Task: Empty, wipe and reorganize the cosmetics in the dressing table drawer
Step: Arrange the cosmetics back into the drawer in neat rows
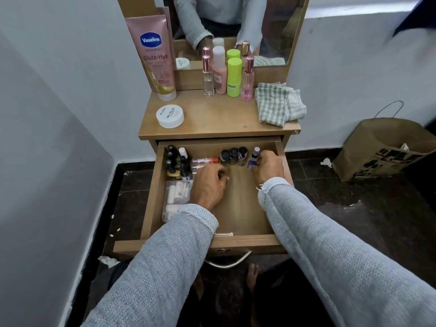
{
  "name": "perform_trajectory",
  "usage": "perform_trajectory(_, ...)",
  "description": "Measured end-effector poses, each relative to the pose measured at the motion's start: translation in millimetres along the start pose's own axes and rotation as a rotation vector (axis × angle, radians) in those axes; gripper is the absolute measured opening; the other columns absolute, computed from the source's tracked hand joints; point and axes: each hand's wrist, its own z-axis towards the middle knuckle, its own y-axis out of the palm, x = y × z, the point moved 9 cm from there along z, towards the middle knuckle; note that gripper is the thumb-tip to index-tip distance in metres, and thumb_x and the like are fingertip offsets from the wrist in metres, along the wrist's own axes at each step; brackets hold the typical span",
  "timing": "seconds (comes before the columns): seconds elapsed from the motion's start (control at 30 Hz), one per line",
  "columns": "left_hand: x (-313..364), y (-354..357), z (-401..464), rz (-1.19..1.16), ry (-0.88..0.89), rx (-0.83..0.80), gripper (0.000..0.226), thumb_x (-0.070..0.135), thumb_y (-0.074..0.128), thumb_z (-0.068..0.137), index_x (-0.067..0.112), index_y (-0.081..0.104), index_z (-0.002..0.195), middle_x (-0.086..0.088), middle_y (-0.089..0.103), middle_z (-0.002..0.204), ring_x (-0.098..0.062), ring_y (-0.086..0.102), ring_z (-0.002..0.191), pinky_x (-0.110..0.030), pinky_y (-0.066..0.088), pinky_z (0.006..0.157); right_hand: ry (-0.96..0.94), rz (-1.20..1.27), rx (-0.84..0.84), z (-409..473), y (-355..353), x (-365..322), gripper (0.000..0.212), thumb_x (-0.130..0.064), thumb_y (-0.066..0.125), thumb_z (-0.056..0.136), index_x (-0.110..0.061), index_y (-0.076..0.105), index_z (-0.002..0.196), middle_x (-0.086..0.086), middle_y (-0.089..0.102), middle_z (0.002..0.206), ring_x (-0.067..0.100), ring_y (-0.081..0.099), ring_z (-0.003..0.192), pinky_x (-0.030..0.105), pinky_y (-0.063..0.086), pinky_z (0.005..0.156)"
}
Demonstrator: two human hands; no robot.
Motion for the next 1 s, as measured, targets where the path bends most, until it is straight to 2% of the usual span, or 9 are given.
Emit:
perform_trajectory(0.3,-7,-7,4,0.03,0.026,0.05,0.02,0.009,0.065,0.09,0.01,0.072,0.109,-0.004,0.073,0.105,-0.008,0.06,0.083,-0.017,0.043,0.075,0.008,-0.109,0.007,12,5,-8,0.021,0.003,0.053,0.09,0.0,0.062,0.109,0.021,0.063,0.113,0.038,0.06,0.104,0.037,0.048,0.086)
perform_trajectory(0.43,-4,-4,6,0.026,0.047,0.049,0.02,0.007,0.064,0.091,0.009,0.071,0.11,-0.006,0.072,0.107,-0.012,0.065,0.091,-0.014,0.043,0.077,0.005,-0.101,0.008,14,8,-8,0.019,0.002,0.054,0.089,-0.003,0.066,0.102,0.021,0.065,0.109,0.039,0.061,0.099,0.038,0.05,0.085)
perform_trajectory(0.77,-3,0,7,0.055,0.061,0.059,0.021,0.008,0.064,0.09,0.009,0.07,0.111,-0.007,0.072,0.107,-0.019,0.068,0.095,-0.029,0.055,0.086,0.017,-0.08,0.009,14,12,-5,0.02,0.002,0.054,0.091,-0.003,0.068,0.104,0.02,0.066,0.108,0.036,0.063,0.099,0.035,0.049,0.082)
perform_trajectory(1.0,-3,-1,7,0.048,0.055,0.056,0.021,0.007,0.063,0.091,0.008,0.069,0.112,-0.008,0.072,0.108,-0.019,0.067,0.096,-0.026,0.054,0.086,0.013,-0.076,0.016,15,13,-5,0.021,0.005,0.052,0.091,-0.002,0.068,0.103,0.02,0.067,0.107,0.036,0.064,0.097,0.036,0.051,0.085)
